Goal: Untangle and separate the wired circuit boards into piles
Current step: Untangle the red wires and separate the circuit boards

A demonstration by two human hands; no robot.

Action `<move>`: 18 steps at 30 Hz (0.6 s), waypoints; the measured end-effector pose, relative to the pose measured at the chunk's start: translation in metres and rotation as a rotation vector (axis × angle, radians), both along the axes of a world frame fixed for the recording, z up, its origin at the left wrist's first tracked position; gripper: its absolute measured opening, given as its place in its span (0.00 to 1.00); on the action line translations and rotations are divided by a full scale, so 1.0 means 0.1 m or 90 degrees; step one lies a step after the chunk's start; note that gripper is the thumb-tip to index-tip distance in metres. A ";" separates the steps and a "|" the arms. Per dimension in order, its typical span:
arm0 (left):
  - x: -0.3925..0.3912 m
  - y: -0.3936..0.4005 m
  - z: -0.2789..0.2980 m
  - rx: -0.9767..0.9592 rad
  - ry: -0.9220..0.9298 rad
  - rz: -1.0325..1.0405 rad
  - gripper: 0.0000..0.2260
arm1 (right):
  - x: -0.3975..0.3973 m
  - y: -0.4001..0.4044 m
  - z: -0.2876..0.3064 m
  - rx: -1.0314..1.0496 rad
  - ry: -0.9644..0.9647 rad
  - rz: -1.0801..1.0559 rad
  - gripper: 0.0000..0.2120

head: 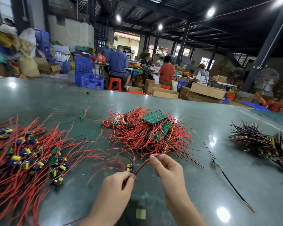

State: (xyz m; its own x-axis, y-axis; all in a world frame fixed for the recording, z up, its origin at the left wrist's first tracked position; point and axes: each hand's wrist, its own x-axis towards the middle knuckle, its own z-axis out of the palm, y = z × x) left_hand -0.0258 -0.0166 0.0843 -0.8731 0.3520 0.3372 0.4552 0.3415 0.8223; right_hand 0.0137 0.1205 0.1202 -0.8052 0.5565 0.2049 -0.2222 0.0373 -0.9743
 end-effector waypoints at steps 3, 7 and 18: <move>0.00 0.00 0.04 0.006 -0.041 -0.011 0.15 | -0.01 0.01 0.00 -0.148 -0.013 0.054 0.06; -0.01 0.00 0.17 0.189 -0.175 -0.058 0.15 | -0.07 -0.04 -0.03 -0.463 0.002 0.162 0.03; -0.10 -0.23 0.13 -0.136 0.137 0.111 0.18 | -0.07 0.14 0.03 -0.445 -0.003 0.107 0.04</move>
State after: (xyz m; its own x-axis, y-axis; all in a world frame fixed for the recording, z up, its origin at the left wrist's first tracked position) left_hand -0.0354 -0.0392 0.0973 -0.8435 0.2858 0.4548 0.5296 0.5834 0.6158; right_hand 0.0069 0.1342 0.1236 -0.8917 0.4240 -0.1582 -0.1651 -0.6304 -0.7585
